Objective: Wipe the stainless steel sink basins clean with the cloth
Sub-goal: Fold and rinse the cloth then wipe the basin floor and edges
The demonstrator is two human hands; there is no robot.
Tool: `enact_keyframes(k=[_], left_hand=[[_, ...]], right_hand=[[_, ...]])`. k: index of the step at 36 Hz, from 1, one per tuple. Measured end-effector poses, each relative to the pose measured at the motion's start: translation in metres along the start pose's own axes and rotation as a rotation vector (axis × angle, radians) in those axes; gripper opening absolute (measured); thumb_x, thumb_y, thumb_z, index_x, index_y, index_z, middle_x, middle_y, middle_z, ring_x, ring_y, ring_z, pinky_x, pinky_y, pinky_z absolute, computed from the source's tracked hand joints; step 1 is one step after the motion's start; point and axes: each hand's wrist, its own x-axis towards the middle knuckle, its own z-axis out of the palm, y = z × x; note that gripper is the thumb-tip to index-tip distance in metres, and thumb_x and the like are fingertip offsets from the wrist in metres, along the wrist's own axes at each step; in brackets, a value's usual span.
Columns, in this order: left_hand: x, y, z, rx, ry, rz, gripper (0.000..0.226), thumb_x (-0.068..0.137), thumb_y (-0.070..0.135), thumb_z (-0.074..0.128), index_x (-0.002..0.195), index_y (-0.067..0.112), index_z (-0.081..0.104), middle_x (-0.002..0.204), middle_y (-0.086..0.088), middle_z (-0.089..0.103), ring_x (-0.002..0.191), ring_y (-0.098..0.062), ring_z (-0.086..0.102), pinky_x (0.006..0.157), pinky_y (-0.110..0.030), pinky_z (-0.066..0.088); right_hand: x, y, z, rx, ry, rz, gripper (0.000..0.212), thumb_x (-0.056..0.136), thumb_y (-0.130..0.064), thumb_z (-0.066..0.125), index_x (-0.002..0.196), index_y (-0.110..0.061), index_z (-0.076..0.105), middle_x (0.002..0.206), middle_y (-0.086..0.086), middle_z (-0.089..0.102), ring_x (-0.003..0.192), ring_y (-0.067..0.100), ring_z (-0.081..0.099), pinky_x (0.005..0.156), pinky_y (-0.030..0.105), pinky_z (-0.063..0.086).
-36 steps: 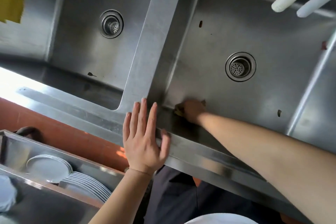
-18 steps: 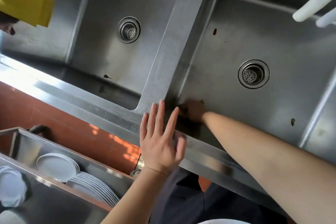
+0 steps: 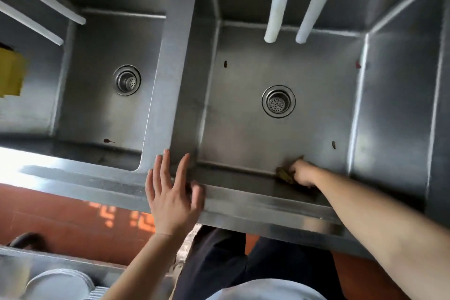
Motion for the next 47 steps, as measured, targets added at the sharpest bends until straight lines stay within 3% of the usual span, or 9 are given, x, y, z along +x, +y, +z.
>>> enact_keyframes(k=[10,15,19,22,24,30,38,42,47], left_hand=[[0.014,0.058,-0.011,-0.223,0.004,0.123,0.055,0.074,0.01,0.057,0.129,0.011,0.061,0.141,-0.017,0.048,0.135,-0.039,0.038,0.113,-0.052,0.028],[0.029,0.11,-0.023,-0.486,-0.289,0.117,0.04,0.084,0.006,0.06,0.121,0.018,0.067,0.116,0.001,0.067,0.112,-0.021,0.059,0.097,-0.03,0.043],[0.035,0.15,-0.04,-0.716,-0.561,0.096,0.04,0.087,0.015,0.071,0.126,0.022,0.065,0.12,0.009,0.066,0.116,-0.01,0.059,0.087,-0.009,0.041],[0.037,0.171,-0.055,-0.879,-0.714,0.116,0.058,0.082,0.028,0.079,0.136,0.026,0.056,0.125,0.009,0.063,0.117,-0.005,0.057,0.083,-0.001,0.041],[0.037,0.181,-0.065,-1.011,-0.804,0.107,0.062,0.08,0.03,0.081,0.136,0.026,0.055,0.125,0.005,0.064,0.112,-0.006,0.062,0.085,-0.01,0.049],[0.04,0.199,-0.083,-1.141,-0.796,0.11,0.041,0.081,0.014,0.078,0.12,0.015,0.066,0.109,-0.01,0.073,0.098,-0.016,0.068,0.087,-0.025,0.054],[0.054,0.205,-0.098,-1.212,-0.819,0.155,0.072,0.071,0.013,0.078,0.137,0.029,0.052,0.132,-0.005,0.061,0.124,-0.022,0.057,0.109,-0.046,0.045],[0.059,0.213,-0.105,-1.034,-0.68,0.348,0.077,0.069,0.026,0.087,0.137,0.034,0.051,0.135,0.008,0.055,0.128,-0.011,0.051,0.114,-0.04,0.038],[0.066,0.233,-0.109,-0.638,-0.52,0.71,0.077,0.067,0.037,0.09,0.135,0.035,0.053,0.154,-0.001,0.034,0.141,-0.018,0.033,0.117,-0.039,0.029]], right_hand=[[-0.044,0.029,-0.024,0.087,0.09,0.016,0.027,0.094,-0.014,0.048,0.094,-0.016,0.075,0.098,0.008,0.072,0.089,0.026,0.067,0.079,0.032,0.052],[-0.11,0.029,-0.057,0.862,0.162,-0.136,0.037,0.088,0.004,0.048,0.103,-0.018,0.074,0.103,0.013,0.074,0.09,0.024,0.068,0.085,0.034,0.055],[-0.17,0.033,-0.077,1.402,-0.063,-0.369,0.035,0.093,-0.003,0.044,0.115,-0.013,0.069,0.111,0.02,0.07,0.098,0.032,0.064,0.088,0.047,0.05],[-0.207,0.036,-0.086,1.518,-0.26,-0.552,0.042,0.087,-0.022,0.056,0.126,-0.013,0.065,0.114,0.017,0.066,0.103,0.032,0.061,0.083,0.043,0.052],[-0.223,0.035,-0.086,1.544,-0.303,-0.612,0.054,0.081,-0.027,0.07,0.132,-0.012,0.061,0.121,0.017,0.066,0.109,0.032,0.064,0.086,0.045,0.055],[-0.245,0.014,-0.087,1.415,0.05,-0.52,0.034,0.09,-0.033,0.062,0.116,-0.015,0.071,0.117,0.019,0.07,0.109,0.036,0.067,0.092,0.053,0.054],[-0.269,0.014,-0.105,0.89,0.651,-0.516,0.017,0.095,-0.023,0.064,0.084,-0.034,0.072,0.075,-0.023,0.071,0.07,-0.006,0.062,0.068,0.014,0.047],[-0.283,0.017,-0.112,0.693,0.723,-0.637,0.041,0.092,-0.013,0.067,0.092,-0.055,0.067,0.096,-0.025,0.07,0.088,0.004,0.066,0.08,0.021,0.049],[-0.302,0.019,-0.122,0.587,0.71,-0.643,0.035,0.091,-0.019,0.067,0.105,-0.05,0.07,0.09,-0.01,0.075,0.08,0.017,0.068,0.074,0.039,0.054]])
